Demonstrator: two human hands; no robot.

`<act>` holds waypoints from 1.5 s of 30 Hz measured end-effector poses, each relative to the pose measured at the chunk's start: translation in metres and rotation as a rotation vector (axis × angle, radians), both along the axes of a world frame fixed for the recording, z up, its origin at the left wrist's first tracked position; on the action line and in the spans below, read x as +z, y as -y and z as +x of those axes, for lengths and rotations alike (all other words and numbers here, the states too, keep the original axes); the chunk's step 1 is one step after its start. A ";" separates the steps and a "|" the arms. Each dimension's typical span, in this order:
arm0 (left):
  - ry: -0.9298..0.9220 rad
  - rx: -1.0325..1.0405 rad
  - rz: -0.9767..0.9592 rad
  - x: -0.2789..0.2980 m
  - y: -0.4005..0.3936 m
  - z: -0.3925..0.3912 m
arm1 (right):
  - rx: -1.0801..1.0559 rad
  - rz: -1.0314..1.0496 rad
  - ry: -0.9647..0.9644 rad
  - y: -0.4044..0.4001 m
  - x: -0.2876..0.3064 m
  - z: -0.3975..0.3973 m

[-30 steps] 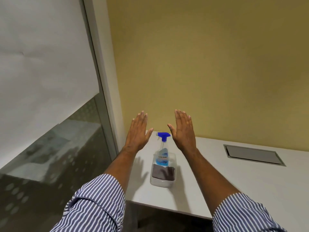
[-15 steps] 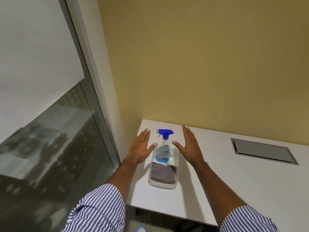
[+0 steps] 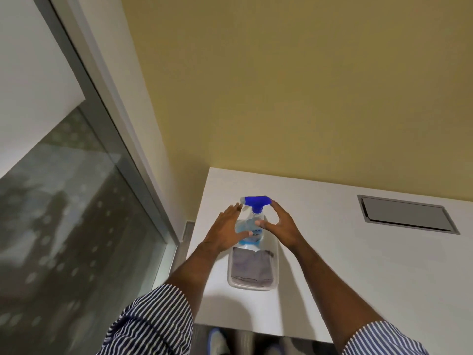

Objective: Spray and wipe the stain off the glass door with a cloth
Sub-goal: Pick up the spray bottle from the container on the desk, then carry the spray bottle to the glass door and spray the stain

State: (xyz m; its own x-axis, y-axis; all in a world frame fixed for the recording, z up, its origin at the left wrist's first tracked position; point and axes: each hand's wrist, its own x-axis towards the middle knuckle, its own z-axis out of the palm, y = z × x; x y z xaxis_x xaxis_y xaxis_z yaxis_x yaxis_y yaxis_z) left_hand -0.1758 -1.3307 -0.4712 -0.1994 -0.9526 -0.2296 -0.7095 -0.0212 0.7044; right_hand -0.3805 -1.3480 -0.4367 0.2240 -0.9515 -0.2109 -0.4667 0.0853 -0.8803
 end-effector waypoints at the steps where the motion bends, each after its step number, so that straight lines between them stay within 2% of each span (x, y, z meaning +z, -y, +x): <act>1: -0.027 0.012 0.019 0.000 0.002 -0.004 | 0.006 -0.003 0.027 0.003 -0.002 0.003; 7: -0.064 0.091 0.114 -0.009 0.011 -0.021 | -0.025 0.108 0.168 0.014 -0.009 0.017; 15: -0.156 0.130 0.094 -0.008 0.017 -0.026 | -0.068 0.160 0.294 0.021 -0.017 0.029; 19: -0.132 0.156 0.072 -0.007 0.017 -0.027 | -0.091 0.181 0.380 0.023 -0.017 0.036; 22: -0.116 0.150 0.073 -0.004 0.016 -0.027 | -0.121 0.161 0.365 0.020 -0.011 0.039; 29: -0.095 0.124 0.053 0.005 0.017 -0.026 | -0.040 0.083 0.411 0.021 0.009 0.033; 34: -0.102 0.104 0.024 0.013 0.024 -0.026 | -0.109 0.056 0.413 0.028 0.017 0.030; 40: -0.182 0.135 0.008 0.017 0.031 -0.024 | -0.190 -0.011 0.564 0.032 0.049 0.029; 45: -0.371 0.200 -0.050 0.032 0.031 -0.024 | -0.269 -0.036 0.767 0.028 0.092 0.028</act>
State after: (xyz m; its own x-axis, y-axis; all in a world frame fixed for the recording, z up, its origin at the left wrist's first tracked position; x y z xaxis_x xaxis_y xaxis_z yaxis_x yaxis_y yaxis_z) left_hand -0.1997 -1.3619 -0.4394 -0.0702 -0.9891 -0.1295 -0.3933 -0.0919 0.9148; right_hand -0.3524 -1.3760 -0.3450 0.0564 -0.9966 -0.0597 0.2996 0.0739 -0.9512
